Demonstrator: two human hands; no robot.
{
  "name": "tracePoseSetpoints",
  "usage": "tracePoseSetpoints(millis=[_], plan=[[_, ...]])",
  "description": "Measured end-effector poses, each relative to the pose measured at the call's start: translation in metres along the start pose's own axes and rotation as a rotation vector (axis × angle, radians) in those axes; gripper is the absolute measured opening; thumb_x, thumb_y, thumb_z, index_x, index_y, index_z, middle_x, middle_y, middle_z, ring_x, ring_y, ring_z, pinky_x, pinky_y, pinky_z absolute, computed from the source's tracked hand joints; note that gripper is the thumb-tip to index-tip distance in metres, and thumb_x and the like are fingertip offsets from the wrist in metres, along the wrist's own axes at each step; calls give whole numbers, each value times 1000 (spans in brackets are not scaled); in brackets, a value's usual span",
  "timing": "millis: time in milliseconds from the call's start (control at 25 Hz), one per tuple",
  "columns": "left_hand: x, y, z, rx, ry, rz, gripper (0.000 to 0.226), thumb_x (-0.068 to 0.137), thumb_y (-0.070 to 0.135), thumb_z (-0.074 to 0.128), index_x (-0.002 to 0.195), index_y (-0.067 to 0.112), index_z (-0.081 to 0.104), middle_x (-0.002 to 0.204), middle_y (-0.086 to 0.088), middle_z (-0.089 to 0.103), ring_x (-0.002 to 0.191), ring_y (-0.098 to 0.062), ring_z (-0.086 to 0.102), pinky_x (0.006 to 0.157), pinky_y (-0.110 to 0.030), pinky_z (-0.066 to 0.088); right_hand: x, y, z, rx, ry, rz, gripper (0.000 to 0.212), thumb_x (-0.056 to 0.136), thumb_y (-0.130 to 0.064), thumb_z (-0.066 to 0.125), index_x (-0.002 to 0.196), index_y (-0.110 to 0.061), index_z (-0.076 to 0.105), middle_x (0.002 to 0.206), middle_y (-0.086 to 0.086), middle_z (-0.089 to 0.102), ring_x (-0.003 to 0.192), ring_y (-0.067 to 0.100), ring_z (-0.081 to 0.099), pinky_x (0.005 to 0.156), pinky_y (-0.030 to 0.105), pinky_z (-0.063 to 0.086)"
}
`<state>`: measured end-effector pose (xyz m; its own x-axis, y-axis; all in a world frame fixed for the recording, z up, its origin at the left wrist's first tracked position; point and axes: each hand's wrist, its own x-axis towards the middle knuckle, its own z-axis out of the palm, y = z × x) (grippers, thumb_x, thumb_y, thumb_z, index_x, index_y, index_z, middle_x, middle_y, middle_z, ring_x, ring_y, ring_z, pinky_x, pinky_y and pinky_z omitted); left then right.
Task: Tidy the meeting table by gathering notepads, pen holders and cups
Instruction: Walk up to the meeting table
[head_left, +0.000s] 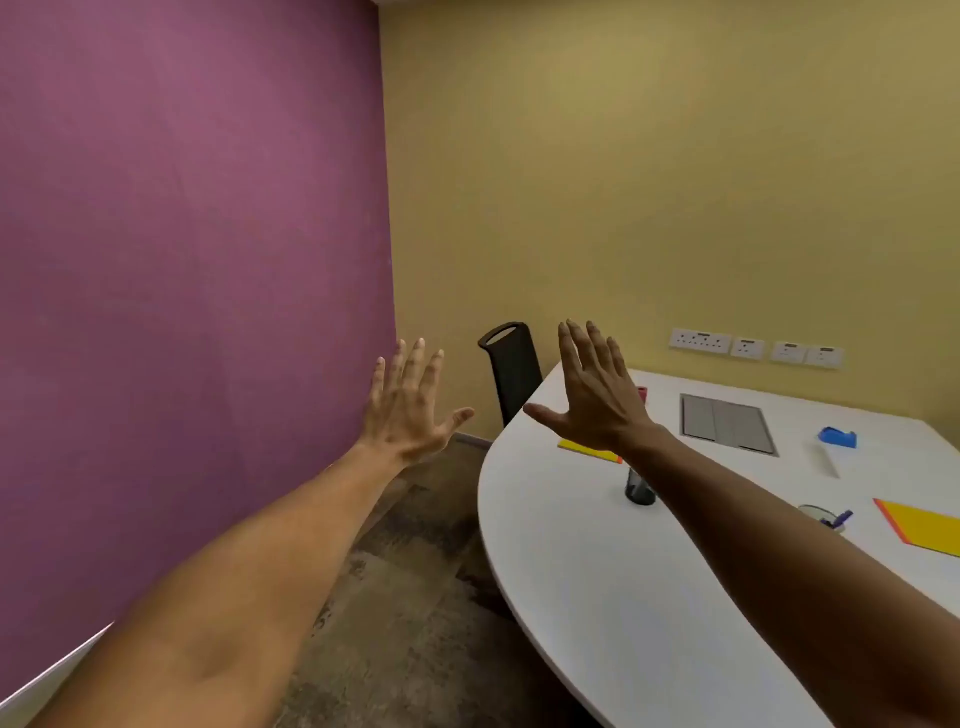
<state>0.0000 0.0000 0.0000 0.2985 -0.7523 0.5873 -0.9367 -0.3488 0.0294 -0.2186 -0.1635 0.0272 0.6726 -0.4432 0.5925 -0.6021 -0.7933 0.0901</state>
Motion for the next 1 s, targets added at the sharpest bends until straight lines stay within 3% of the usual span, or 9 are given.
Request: tracePoseSetpoints(millis=[160,480,1000], plan=[[1,-53,37,44,-47,-45,100,82,84,24,156,16,16,164,-13,10,152,-31,3,122,-53,6,21,-32,49,-33,-62,-24,116,80,-85,34,159,-6,0,167,13,4,154,32,-2,123,46,0],[21,-113,144,8,-167,-108,100,82,84,22,157,17,15,165,-10,5,152,-29,0,123,-51,5,70,-39,182,42,-199,-130,112,83,-82,38,159,-8,2,167,12,7,154,32,3,124,50,14],[121,-198,300,-97,-283,-294,94,86,81,27,157,20,13,165,-8,3,153,-25,-2,124,-47,6,175,-35,376,342,-323,93,108,81,-85,33,160,-19,2,168,2,3,155,25,0,125,49,10]])
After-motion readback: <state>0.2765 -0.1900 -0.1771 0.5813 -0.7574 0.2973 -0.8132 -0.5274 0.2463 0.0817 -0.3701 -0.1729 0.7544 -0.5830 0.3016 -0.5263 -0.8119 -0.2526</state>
